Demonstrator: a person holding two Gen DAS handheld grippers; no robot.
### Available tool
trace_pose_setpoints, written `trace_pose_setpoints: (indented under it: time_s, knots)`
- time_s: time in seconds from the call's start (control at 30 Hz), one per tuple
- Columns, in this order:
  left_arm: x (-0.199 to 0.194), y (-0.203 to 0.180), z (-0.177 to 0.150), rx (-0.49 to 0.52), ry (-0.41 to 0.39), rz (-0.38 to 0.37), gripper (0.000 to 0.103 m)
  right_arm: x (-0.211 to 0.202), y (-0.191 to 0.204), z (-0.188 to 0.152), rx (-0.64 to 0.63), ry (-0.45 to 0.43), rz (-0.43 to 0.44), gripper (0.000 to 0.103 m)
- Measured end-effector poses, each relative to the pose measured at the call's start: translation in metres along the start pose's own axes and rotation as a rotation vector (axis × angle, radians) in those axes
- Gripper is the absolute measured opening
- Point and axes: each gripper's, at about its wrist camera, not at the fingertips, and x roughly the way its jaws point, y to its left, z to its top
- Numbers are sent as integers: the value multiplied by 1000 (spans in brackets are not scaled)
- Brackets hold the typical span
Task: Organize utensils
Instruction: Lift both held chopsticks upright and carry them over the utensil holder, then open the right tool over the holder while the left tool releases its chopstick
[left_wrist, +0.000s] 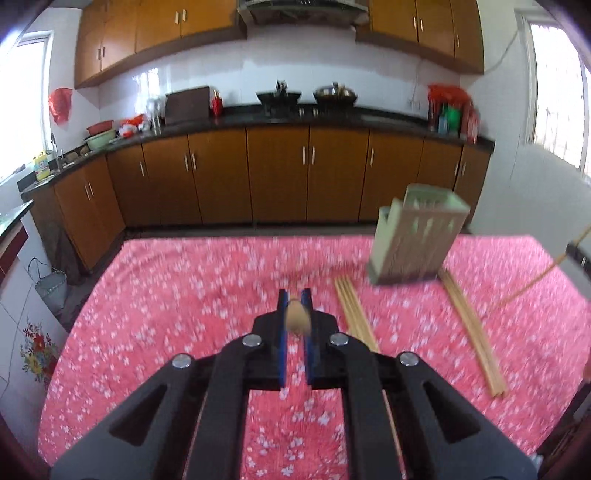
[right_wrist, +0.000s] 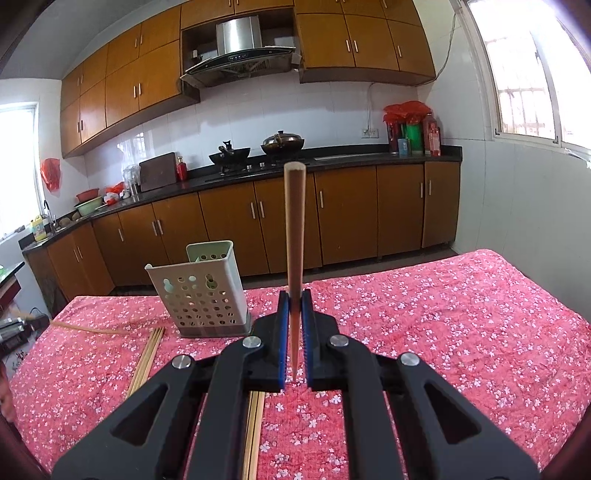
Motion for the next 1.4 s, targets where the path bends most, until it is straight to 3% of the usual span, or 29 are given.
trace_pose_setpoints:
  time_s: [0.2,0.5,0.67,0.9,1.13,1.2,1.27,1.4]
  knots:
    - [-10,2,32,-36,-61,-9,8,-1,-1,15,10,-23,13,8]
    - [-56,-11,124,-77,-235,-143,8,-26,12,109,70,-209,144,8]
    - [-48,-44,160,-58,-268,-202,8,0,40,132,49,-193,211,8]
    - [19,-73,157,-74,-218,-228,8,76,60,117,15,-35,183,8]
    - [62,-90,142,-67,-148,-230,9,89,63,101,1,51,193,8]
    - [64,-90,140,-63,-146,-214,18,84,65,100,-13,44,192,13]
    - [59,-87,139,-66,-157,-195,35,81,67,105,-9,28,182,38]
    - [42,-75,142,-83,-184,-172,41,63,61,113,7,-13,182,41]
